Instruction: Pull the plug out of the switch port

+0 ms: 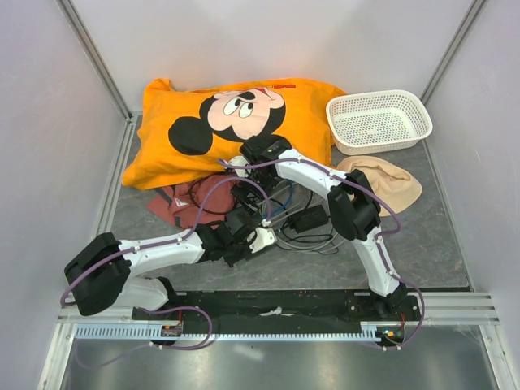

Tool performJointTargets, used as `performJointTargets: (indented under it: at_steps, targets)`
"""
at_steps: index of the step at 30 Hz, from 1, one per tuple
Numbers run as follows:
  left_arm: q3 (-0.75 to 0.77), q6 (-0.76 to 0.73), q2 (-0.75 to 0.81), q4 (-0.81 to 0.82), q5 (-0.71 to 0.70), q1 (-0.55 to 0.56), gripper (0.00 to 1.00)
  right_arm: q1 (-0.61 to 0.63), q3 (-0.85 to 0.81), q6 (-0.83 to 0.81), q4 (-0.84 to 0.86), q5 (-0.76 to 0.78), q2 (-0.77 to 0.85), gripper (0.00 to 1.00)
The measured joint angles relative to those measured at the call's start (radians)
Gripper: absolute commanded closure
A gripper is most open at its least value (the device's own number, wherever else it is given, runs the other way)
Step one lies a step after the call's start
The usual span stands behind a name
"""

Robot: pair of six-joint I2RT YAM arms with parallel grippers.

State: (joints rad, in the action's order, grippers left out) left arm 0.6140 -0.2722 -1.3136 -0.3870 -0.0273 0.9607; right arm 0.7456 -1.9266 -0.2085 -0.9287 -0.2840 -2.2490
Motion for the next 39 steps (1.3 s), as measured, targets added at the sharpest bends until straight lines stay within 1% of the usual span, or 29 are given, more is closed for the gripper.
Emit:
performJointTargets:
  at_steps: [8, 14, 19, 24, 27, 34, 39]
  targets:
    - [0.004, -0.011, 0.0, -0.005, 0.009, 0.0, 0.98, -0.001, 0.006, 0.007, 0.001, -0.003, 0.0, 0.02]
    - [0.056, -0.006, -0.034, -0.068, 0.002, 0.0, 0.98, -0.005, 0.006, 0.014, 0.0, -0.004, 0.001, 0.02]
    - [0.032, -0.079, -0.032, -0.05, 0.02, -0.001, 0.99, -0.005, 0.009, 0.015, 0.001, -0.004, 0.001, 0.02]
    - [-0.061, -0.196, 0.085, -0.017, 0.084, -0.006, 0.98, 0.0, 0.013, 0.021, -0.012, -0.009, 0.001, 0.02]
    - [-0.112, -0.228, 0.152, -0.03, 0.119, -0.006, 0.98, 0.002, 0.021, 0.021, -0.014, 0.006, 0.0, 0.02]
    - [-0.121, -0.248, 0.18, -0.051, 0.11, -0.011, 0.98, 0.001, 0.033, 0.022, -0.007, 0.015, -0.001, 0.02]
    - [-0.127, -0.28, 0.262, -0.093, 0.128, -0.065, 0.99, 0.0, 0.039, 0.022, 0.004, 0.016, 0.006, 0.02]
